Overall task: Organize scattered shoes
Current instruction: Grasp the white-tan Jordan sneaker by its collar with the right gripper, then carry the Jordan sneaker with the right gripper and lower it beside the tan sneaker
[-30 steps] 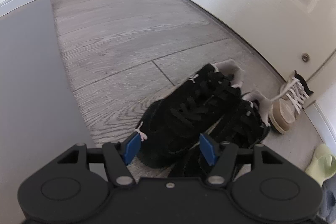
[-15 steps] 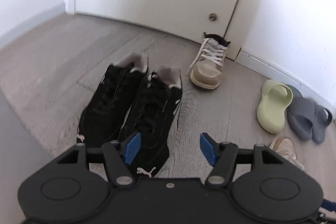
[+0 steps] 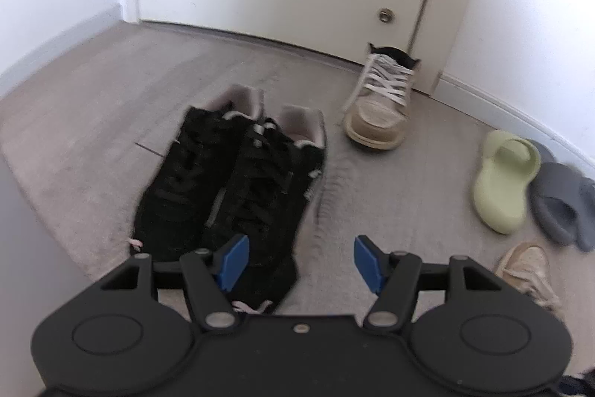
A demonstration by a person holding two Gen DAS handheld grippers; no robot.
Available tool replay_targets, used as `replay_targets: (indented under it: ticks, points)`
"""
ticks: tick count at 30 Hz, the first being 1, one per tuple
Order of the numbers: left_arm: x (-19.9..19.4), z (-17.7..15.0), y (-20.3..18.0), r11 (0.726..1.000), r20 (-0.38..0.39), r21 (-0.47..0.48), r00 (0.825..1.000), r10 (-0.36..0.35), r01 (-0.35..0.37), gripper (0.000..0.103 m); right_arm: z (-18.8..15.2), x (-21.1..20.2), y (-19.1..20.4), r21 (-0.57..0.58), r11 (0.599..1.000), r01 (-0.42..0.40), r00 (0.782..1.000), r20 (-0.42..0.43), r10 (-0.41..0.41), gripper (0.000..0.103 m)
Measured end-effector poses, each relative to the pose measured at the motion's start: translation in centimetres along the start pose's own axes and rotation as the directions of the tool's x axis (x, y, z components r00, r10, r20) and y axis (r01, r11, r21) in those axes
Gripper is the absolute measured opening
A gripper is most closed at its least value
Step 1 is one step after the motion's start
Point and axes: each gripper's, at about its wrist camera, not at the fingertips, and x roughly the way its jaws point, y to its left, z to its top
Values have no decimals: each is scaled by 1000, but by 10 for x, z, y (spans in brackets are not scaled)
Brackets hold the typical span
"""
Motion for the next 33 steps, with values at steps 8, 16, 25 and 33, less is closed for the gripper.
replay_targets:
  ticks: [8,16,25,33]
  points:
    - [3,4,9,998,1,-59,1000,-7,8,64,59,34,40,-101,988,-117,987,100,127,44]
    - [5,6,11,997,1,-80,1000,-18,18,64,76,10,10,-42,990,-138,960,242,144,89]
    - [5,3,4,998,-4,-46,999,-43,42,64,35,32,-35,-40,999,-33,990,133,38,94]
    - [10,2,9,996,-25,-83,999,-41,39,64,45,55,-25,38,999,-20,991,129,15,88]
